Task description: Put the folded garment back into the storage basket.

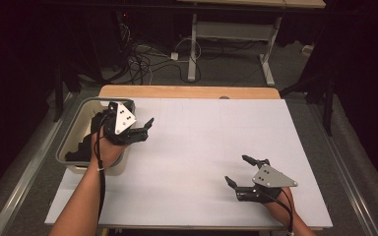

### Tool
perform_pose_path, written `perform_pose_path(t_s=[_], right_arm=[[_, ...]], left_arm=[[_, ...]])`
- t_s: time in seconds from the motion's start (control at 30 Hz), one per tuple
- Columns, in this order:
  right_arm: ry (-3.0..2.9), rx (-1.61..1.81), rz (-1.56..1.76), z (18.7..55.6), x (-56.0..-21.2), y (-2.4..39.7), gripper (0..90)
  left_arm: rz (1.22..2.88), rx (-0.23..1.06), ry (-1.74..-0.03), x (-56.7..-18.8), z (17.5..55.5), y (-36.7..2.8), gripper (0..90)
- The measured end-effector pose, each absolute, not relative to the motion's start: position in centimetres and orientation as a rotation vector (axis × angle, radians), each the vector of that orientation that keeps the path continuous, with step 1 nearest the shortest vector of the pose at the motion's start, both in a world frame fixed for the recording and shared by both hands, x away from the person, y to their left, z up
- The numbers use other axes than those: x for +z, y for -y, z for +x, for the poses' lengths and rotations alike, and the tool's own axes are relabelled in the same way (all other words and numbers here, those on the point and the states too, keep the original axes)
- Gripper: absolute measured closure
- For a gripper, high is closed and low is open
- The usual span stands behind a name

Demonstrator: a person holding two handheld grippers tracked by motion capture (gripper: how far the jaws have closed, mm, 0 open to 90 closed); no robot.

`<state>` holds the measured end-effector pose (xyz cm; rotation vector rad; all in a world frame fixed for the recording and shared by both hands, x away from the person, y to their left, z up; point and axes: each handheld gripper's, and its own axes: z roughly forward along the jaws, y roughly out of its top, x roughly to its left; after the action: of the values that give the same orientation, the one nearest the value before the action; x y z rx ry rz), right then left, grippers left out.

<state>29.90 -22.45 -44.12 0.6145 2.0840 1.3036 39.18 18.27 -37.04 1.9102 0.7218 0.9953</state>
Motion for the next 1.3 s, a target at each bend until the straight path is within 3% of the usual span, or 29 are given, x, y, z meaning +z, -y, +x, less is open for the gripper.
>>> perform_pose_path(t_s=[1.3], right_arm=[[-2.089,1.300,0.588,29.7,-44.1,22.2,16.9]], left_arm=[[1.922,0.954,-0.565,-37.6,35.7,-14.9,17.1]])
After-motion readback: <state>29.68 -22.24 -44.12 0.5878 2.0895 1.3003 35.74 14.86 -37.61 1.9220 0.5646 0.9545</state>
